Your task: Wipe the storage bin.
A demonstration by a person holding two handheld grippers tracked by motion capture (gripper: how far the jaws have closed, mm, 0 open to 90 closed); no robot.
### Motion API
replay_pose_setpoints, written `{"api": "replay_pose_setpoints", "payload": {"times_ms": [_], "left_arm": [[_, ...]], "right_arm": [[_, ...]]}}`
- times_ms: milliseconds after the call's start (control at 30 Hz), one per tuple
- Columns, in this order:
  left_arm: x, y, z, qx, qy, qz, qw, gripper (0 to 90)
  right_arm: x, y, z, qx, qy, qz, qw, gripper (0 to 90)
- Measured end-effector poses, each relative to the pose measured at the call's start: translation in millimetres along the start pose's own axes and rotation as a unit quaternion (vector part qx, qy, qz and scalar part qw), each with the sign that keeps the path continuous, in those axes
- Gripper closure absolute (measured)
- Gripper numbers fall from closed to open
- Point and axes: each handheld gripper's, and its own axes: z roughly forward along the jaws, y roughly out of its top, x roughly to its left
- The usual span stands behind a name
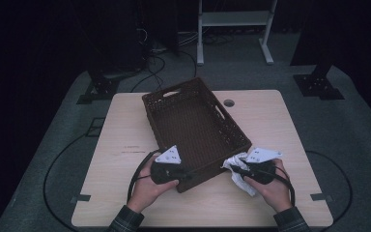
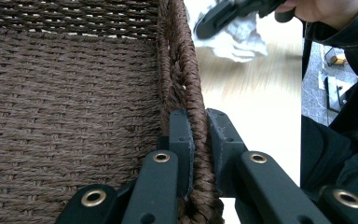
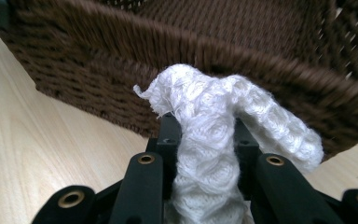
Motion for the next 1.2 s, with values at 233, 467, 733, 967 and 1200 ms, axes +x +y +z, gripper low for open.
{"api": "replay_pose_setpoints", "payload": {"times_ms": [233,467,733,967,1200], "left_arm": [[0.1,0.0,-0.1,0.0,0.0,0.0,1.0,80.8],[-0.1,0.0,-0.2,0.0,0.0,0.0,1.0,80.8],[-0.1,0.0,-0.1,0.0,0.0,0.0,1.0,80.8],[-0.1,-0.1,-0.1,0.001,0.0,0.0,1.0,80.8],[-0.1,-0.1,-0.1,0.001,0.0,-0.001,1.0,80.7]], "right_arm": [[3.5,8.8,-15.0,-0.029,-0.005,-0.005,0.9996,71.1],[8.8,17.4,-28.6,-0.062,-0.008,-0.016,0.9979,71.0],[15.6,15.0,-13.2,-0.04,0.01,-0.022,0.9989,71.0],[18.4,9.3,1.1,-0.013,0.013,-0.03,0.9994,70.9],[21.5,2.2,21.9,0.023,0.014,-0.042,0.9988,71.0]]}}
